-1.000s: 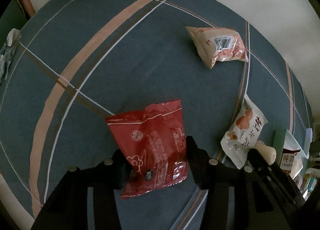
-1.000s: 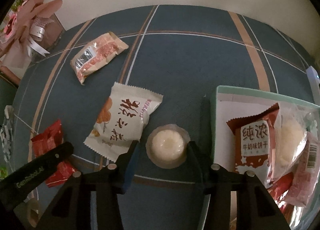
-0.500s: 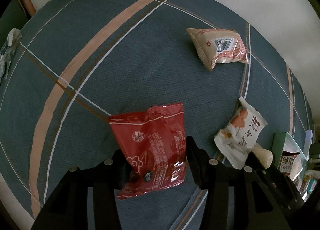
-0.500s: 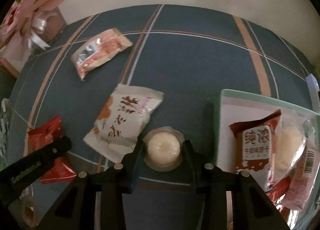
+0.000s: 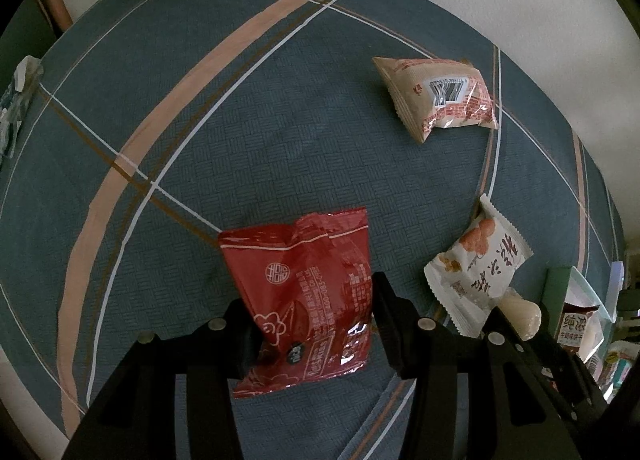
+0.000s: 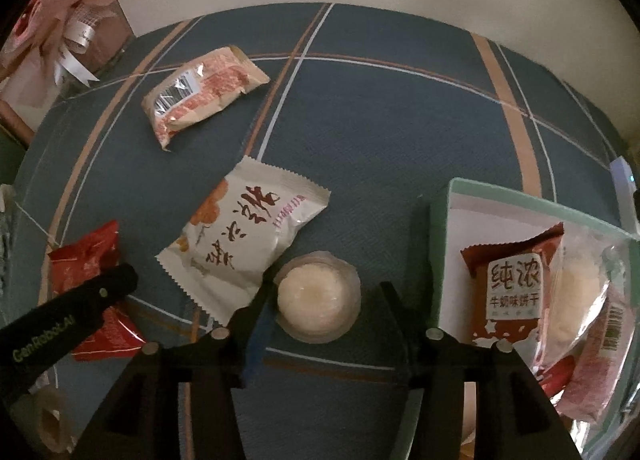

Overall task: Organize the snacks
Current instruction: 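Grasp red bag with left tool while right tool grasps round white cake, then lift red bag with left tool while right tool carries white cake over tray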

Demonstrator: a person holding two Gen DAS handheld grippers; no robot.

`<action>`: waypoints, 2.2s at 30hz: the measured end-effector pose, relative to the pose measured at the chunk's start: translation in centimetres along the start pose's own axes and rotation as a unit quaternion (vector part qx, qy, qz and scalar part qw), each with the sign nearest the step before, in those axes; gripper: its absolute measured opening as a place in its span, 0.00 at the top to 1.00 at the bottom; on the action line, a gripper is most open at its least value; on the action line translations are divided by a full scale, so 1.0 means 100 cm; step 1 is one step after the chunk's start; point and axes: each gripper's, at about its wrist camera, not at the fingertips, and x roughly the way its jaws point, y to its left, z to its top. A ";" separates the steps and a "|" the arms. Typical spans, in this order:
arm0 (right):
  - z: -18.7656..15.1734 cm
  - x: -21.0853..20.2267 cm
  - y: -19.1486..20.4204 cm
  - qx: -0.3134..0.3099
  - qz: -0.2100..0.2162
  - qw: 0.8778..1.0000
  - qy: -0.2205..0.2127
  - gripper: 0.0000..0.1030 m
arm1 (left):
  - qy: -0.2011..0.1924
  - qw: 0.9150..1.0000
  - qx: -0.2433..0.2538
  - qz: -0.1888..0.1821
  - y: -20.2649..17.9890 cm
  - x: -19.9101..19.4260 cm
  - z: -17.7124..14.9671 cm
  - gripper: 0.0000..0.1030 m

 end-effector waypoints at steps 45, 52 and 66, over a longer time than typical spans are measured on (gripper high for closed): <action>0.007 -0.057 -0.038 0.043 0.032 0.998 -0.037 0.52 | -0.080 0.996 0.009 -0.029 -0.009 -0.075 -0.013 0.60; 0.000 -0.067 -0.050 0.059 0.037 0.997 -0.039 0.52 | -0.093 0.994 0.033 -0.048 -0.040 -0.089 -0.021 0.60; -0.021 -0.112 -0.147 0.157 0.012 0.986 -0.062 0.52 | -0.092 0.983 0.126 -0.100 -0.118 -0.111 -0.062 0.60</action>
